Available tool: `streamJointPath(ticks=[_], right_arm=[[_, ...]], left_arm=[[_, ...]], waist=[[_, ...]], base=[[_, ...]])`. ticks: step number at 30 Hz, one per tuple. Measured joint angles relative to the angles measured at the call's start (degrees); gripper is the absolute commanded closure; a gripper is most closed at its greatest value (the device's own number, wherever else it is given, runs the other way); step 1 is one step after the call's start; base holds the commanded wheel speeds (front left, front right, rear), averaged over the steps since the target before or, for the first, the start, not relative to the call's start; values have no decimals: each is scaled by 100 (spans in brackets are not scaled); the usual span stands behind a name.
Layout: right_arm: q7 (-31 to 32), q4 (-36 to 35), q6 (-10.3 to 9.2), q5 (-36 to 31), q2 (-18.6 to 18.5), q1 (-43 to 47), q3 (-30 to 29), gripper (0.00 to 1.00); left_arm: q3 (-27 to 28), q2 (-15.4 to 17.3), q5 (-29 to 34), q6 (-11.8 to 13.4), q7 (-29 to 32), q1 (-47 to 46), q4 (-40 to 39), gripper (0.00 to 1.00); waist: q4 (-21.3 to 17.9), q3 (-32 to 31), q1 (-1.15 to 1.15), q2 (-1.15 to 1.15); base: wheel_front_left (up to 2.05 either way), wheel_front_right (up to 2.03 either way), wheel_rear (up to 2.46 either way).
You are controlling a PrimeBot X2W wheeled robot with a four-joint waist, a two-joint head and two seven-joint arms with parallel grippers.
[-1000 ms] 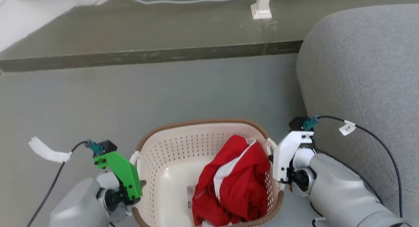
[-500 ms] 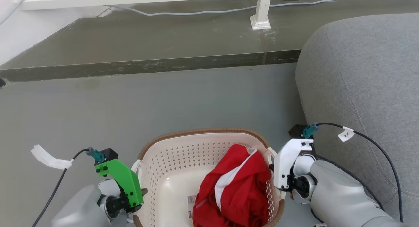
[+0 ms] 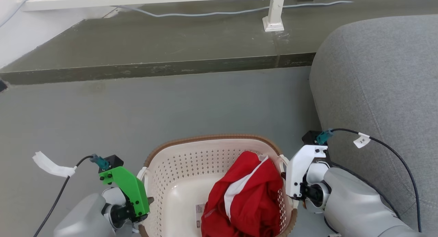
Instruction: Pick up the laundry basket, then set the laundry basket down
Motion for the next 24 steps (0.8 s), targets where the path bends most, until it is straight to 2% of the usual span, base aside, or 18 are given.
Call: streamJointPath(ticks=[16, 24], right_arm=[[-36, -62, -52, 102, -3, -83, 121, 100], [-124, -133, -197, 146, -1, -265, 135, 100]], left_arm=[[-37, 58, 0, 0, -110, -11, -47, 100], [-62, 158, 8, 0, -238, -164, -207, 100]], waist=[[15, 147, 0, 0], [2, 468, 0, 0]], base=[[0, 0, 0], [0, 0, 0]])
